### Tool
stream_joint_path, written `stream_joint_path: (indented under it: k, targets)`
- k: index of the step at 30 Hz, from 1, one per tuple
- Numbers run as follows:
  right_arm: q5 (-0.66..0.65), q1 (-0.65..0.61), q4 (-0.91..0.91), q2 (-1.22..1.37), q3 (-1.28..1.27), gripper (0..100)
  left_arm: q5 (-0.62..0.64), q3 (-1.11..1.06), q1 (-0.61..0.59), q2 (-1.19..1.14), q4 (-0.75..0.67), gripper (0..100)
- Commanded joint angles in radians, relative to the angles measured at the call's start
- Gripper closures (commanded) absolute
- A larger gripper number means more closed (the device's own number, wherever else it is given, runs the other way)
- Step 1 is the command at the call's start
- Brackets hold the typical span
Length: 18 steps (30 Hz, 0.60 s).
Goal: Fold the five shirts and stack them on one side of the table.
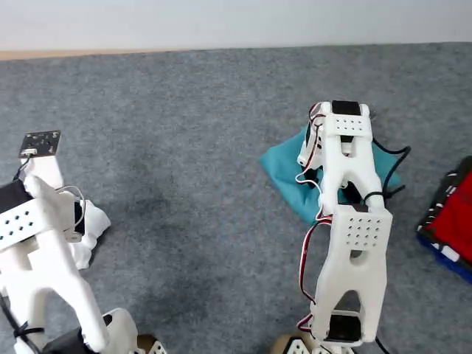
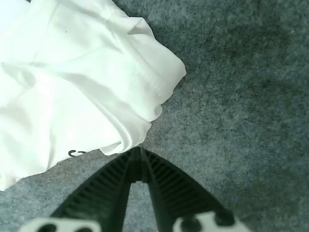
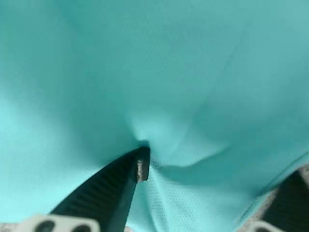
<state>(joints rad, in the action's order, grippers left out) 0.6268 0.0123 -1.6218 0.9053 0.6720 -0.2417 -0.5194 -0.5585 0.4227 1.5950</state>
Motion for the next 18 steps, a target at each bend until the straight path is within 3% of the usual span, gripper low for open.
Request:
stream_joint_path:
  k: [1,7,13,18]
  targets:
    - [0.003,0.028,0.002,0.035,-0.009,81.4,-0.009,0.010,0.000,0.037,0.006,99]
    - [-0.037,0.047,0.002,0.035,-0.009,98.2,-0.009,0.012,0.000,0.037,0.014,99]
    - [-0.074,0.061,-0.085,0.012,0.051,98.9,-0.009,0.012,0.000,0.037,0.015,99]
    - [-0.186,0.090,-0.173,-0.073,0.189,98.9,-0.009,0.012,0.000,0.037,0.015,99]
